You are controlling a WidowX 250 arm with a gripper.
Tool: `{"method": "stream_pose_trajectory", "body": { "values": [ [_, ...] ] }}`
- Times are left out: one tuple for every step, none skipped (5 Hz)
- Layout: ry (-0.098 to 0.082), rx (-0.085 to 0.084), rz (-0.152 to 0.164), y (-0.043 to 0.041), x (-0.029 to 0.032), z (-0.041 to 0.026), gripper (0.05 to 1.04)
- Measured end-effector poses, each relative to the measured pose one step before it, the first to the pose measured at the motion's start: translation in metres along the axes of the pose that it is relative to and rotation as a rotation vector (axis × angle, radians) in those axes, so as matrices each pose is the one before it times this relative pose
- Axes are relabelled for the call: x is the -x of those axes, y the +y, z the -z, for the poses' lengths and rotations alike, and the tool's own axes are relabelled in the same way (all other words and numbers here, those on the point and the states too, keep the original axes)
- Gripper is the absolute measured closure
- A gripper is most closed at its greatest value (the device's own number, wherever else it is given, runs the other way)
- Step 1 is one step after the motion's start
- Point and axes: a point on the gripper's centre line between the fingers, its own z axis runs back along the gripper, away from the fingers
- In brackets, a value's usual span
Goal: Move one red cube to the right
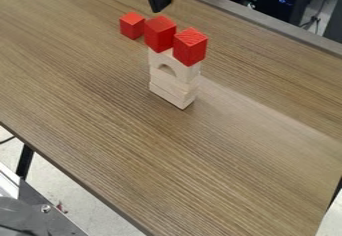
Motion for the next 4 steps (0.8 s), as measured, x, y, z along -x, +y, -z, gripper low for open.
{"method": "stream_pose_trajectory", "body": {
  "values": [
    [0.0233,0.0157,0.0147,-0.00558,-0.00016,-0.00098,0.083],
    [0.0037,-0.0045,0.0081,-0.00131,-0.00121,0.00109,0.083],
    [-0.0053,-0.0200,0.0034,-0.00125,-0.00182,0.00425,0.083],
    [-0.0130,-0.0148,-0.0033,0.00028,-0.00309,0.00108,0.083]
  ]
}}
